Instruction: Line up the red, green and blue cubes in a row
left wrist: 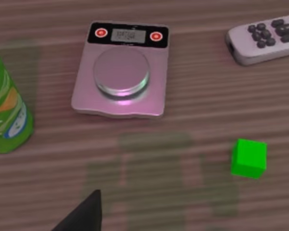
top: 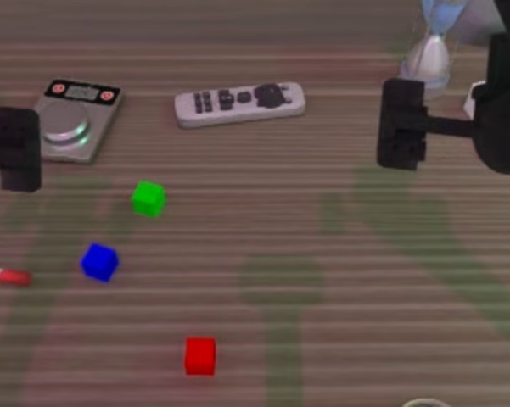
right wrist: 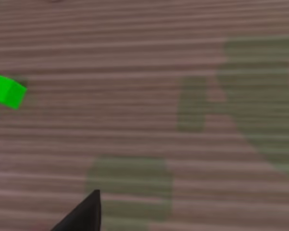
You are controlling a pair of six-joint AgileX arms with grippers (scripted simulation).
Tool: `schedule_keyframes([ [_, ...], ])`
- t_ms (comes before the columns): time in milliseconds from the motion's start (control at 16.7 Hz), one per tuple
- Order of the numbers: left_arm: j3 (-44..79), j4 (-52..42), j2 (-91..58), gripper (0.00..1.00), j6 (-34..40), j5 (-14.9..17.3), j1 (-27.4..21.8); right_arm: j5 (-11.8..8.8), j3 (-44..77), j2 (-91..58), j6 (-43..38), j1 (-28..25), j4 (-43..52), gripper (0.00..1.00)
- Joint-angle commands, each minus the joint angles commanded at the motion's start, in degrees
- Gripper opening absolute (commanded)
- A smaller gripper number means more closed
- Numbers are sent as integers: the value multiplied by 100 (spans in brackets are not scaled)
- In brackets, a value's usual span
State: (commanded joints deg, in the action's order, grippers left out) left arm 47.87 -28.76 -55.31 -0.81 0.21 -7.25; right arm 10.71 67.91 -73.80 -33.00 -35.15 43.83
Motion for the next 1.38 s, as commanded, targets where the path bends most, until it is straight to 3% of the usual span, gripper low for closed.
schedule_keyframes([
  [360, 2880, -1899, -3855, 100, -46, 4, -438, -104, -3211, 3679, 1605, 1621, -1791, 100],
  [720, 5269, -3324, -6615, 100, -77, 9, -786, -619, -5657, 6139, 2782, 2860, -3433, 100],
  [1020, 6436, -3907, -7848, 100, -89, 7, -942, -1015, -6675, 7274, 3250, 3395, -4279, 100],
  [1380, 6567, -3972, -7974, 100, -90, 6, -960, -1071, -6791, 7380, 3300, 3457, -4383, 100],
])
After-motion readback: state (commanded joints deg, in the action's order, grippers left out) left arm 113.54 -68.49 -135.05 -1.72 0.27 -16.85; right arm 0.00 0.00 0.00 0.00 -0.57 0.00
